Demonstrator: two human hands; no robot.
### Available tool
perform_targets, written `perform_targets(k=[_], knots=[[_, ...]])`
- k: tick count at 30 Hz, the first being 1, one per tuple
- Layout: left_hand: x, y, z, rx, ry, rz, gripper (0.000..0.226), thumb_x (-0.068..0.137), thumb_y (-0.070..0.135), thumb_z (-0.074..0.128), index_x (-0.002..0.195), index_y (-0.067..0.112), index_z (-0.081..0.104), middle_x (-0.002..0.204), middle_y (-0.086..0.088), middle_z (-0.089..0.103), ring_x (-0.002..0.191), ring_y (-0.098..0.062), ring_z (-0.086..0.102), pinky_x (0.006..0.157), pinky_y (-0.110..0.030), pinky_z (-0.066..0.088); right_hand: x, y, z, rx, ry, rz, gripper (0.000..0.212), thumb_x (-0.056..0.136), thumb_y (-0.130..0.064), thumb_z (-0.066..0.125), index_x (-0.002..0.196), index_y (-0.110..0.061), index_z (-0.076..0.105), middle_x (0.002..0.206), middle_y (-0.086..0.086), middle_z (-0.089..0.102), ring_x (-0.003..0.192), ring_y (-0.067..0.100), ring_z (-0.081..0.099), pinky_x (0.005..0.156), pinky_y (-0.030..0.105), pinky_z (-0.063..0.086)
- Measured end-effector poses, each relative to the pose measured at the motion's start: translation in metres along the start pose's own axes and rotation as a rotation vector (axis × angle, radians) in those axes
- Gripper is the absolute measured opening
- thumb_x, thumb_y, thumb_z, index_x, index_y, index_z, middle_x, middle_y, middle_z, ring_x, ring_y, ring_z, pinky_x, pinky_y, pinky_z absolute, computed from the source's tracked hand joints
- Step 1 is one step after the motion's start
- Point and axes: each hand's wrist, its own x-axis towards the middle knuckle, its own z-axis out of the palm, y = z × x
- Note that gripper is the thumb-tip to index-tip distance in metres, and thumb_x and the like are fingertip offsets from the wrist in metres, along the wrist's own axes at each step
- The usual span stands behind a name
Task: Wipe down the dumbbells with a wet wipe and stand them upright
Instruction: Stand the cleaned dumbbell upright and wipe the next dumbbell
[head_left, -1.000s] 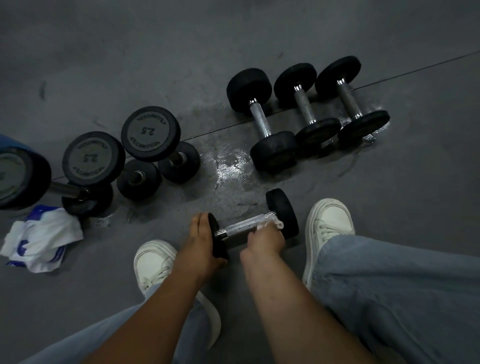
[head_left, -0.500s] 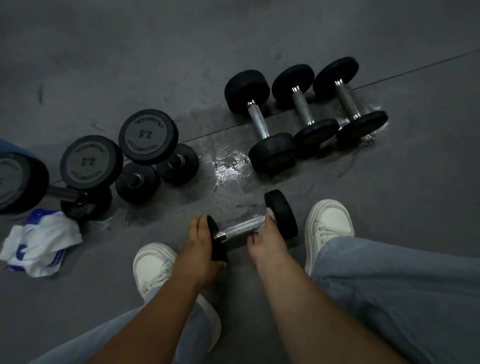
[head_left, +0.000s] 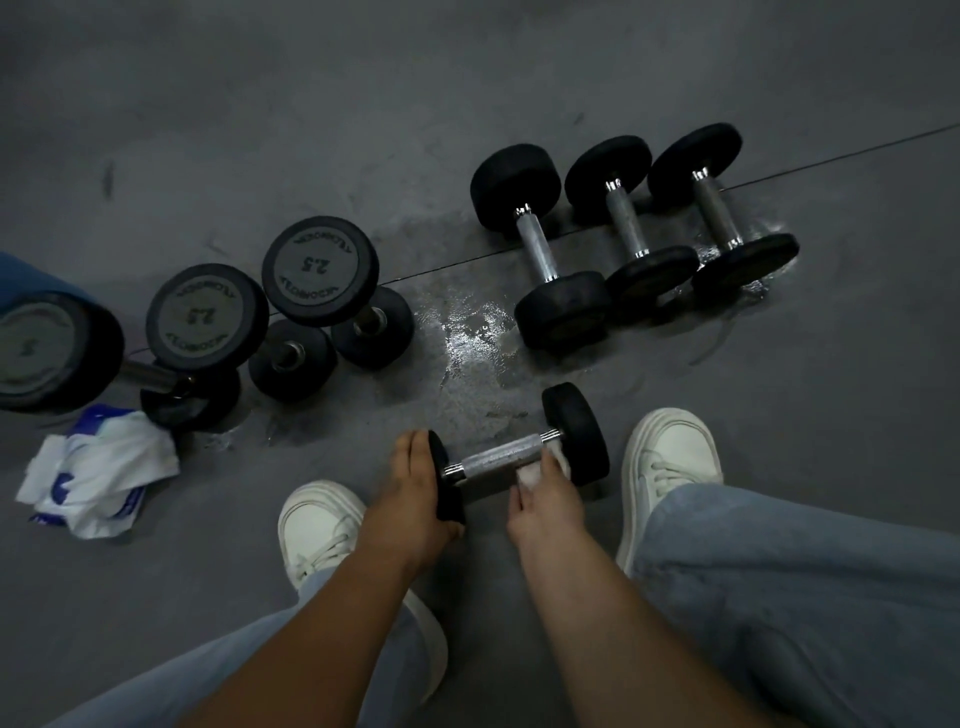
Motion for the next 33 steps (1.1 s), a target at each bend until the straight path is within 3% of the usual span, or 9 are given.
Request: perform_targets(k=[3, 9, 12, 14, 18, 21, 23, 26, 33], knots=[[0.0, 0.0, 0.0, -0.007, -0.013, -0.003, 0.122, 0.07, 0.027, 0.085, 0.155, 0.016, -0.002, 0.159, 0.004, -0.012, 0.141, -0.028, 0.034, 0.103, -0.04, 0.045, 0.004, 0.002, -0.019, -0.103, -0.006, 0.071, 0.022, 0.1, -0.006, 0.039, 0.081, -0.01, 0.049, 0.091, 0.008, 0.052, 0.074, 0.013, 0.055, 0.069, 0.021, 0.048], [-0.001, 0.0, 0.0, -0.025, -0.009, -0.015, 0.122, 0.069, 0.024, 0.086, 0.156, 0.015, 0.0, 0.16, 0.002, -0.008, 0.139, -0.029, 0.036, 0.103, -0.037, 0.043, -0.01, -0.024, 0.021, -0.084, 0.077, -0.031, 0.032, 0.095, 0.008, 0.032, 0.07, -0.011, 0.041, 0.071, 0.002, 0.04, 0.059, 0.011, 0.041, 0.053, 0.017, 0.035], [-0.001, 0.002, -0.002, -0.021, -0.008, -0.008, 0.122, 0.069, 0.025, 0.086, 0.155, 0.015, 0.001, 0.16, 0.002, -0.008, 0.137, -0.029, 0.039, 0.1, -0.037, 0.044, -0.034, -0.024, 0.033, 0.089, 0.065, -0.021, 0.038, 0.098, 0.006, 0.031, 0.068, -0.017, 0.036, 0.065, -0.002, 0.035, 0.044, 0.003, 0.048, 0.045, 0.012, 0.036], [-0.001, 0.001, -0.002, -0.023, -0.004, -0.006, 0.121, 0.07, 0.025, 0.086, 0.155, 0.015, 0.001, 0.159, 0.004, -0.008, 0.137, -0.028, 0.038, 0.1, -0.035, 0.044, -0.03, -0.013, 0.028, 0.086, 0.089, -0.072, 0.029, 0.101, -0.005, 0.035, 0.077, -0.018, 0.044, 0.072, 0.0, 0.046, 0.051, 0.002, 0.051, 0.05, 0.014, 0.04], [-0.002, 0.001, 0.001, -0.014, 0.017, 0.008, 0.121, 0.069, 0.027, 0.087, 0.155, 0.016, 0.002, 0.159, 0.003, -0.005, 0.138, -0.027, 0.036, 0.102, -0.035, 0.043, -0.016, -0.001, 0.028, 0.006, 0.143, -0.203, 0.009, 0.094, -0.02, 0.061, 0.097, -0.012, 0.064, 0.085, 0.006, 0.064, 0.083, 0.022, 0.061, 0.082, 0.037, 0.051], [-0.002, 0.0, 0.001, 0.002, 0.009, 0.01, 0.121, 0.07, 0.028, 0.086, 0.155, 0.015, 0.001, 0.159, 0.002, -0.006, 0.138, -0.027, 0.038, 0.102, -0.036, 0.045, -0.008, -0.003, 0.033, -0.019, 0.121, -0.192, 0.023, 0.089, -0.039, 0.066, 0.082, -0.018, 0.06, 0.081, -0.002, 0.062, 0.081, 0.02, 0.06, 0.086, 0.041, 0.052], [-0.001, 0.0, -0.001, 0.007, 0.0, 0.006, 0.121, 0.071, 0.028, 0.085, 0.155, 0.016, -0.001, 0.16, 0.002, -0.007, 0.138, -0.027, 0.038, 0.102, -0.036, 0.045, -0.007, -0.005, 0.035, -0.018, 0.138, -0.173, 0.026, 0.087, -0.044, 0.066, 0.089, -0.019, 0.062, 0.081, -0.005, 0.059, 0.082, 0.019, 0.059, 0.088, 0.04, 0.052], [-0.003, 0.001, -0.001, 0.001, 0.0, 0.011, 0.121, 0.07, 0.027, 0.084, 0.155, 0.016, -0.001, 0.16, 0.003, -0.008, 0.141, -0.026, 0.034, 0.105, -0.036, 0.043, -0.01, -0.002, 0.028, 0.044, 0.144, -0.187, 0.025, 0.093, -0.035, 0.062, 0.108, -0.016, 0.064, 0.087, -0.001, 0.063, 0.077, 0.015, 0.061, 0.079, 0.033, 0.051], [0.0, 0.0, -0.002, 0.01, -0.005, -0.007, 0.122, 0.07, 0.029, 0.085, 0.155, 0.016, -0.002, 0.16, 0.002, -0.009, 0.142, -0.026, 0.032, 0.104, -0.036, 0.042, -0.001, -0.009, 0.023, 0.022, 0.001, -0.131, 0.023, 0.093, -0.037, 0.061, 0.107, -0.019, 0.06, 0.098, 0.003, 0.062, 0.087, 0.015, 0.06, 0.075, 0.027, 0.047]])
